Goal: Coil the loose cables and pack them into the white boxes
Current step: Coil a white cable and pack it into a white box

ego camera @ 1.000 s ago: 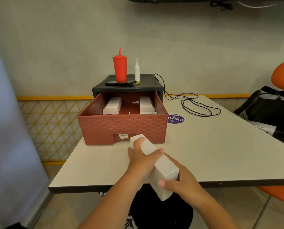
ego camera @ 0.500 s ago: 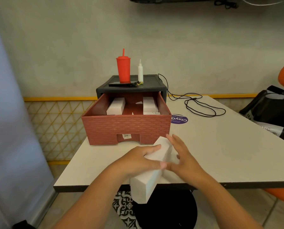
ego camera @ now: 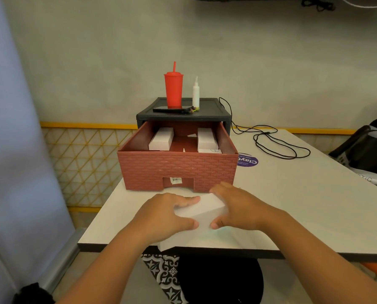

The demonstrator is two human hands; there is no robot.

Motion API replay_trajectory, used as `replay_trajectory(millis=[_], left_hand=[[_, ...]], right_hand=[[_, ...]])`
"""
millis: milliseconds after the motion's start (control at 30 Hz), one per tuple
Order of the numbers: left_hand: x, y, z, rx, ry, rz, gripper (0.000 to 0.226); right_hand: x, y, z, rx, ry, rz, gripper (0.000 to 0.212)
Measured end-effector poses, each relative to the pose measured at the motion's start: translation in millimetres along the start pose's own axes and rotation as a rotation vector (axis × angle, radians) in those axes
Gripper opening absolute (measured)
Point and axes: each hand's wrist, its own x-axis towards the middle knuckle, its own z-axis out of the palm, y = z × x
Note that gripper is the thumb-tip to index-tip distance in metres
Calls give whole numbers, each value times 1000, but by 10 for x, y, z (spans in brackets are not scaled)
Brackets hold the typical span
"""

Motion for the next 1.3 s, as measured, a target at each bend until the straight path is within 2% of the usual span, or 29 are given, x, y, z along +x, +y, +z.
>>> replay_trajectory(millis=[133, 233, 300, 400, 633, 767, 900, 967, 1133, 1200, 1300], left_hand=[[-35, -124, 47, 36, 152, 30, 61], [-101, -255, 161, -191, 358, 24, 61], [-158, -343, 238, -344, 438, -19, 56], [-189, -411, 313, -526, 389, -92, 56], [-38, -497, 205, -603, 288, -34, 46], [123, -430, -51, -608, 337, 31, 47], [338, -290, -432, -400, 343, 116, 45], [448, -178, -653, -328, 361, 135, 43], [770, -84, -1238, -390, 544, 146, 29], [923, -154, -1384, -420, 592, 119, 28], [1119, -407, -1439, -369, 556, 4, 40]], right_hand=[[33, -68, -29, -33, -50, 12, 71], [46, -89, -26, -10, -61, 26, 66], [54, -89, -9, 7, -57, 37, 66], [84, -81, 4, 18, -53, 51, 64], [218, -78, -1, 45, -29, 49, 51], [304, -142, -61, 120, -33, 27, 53], [458, -442, -209, 111, -24, -44, 54], [559, -625, -335, 150, 45, -111, 55], [909, -924, -699, 256, 168, -212, 57], [1117, -982, -828, 386, 185, -168, 50], [1480, -957, -1024, 666, 187, 3, 23]])
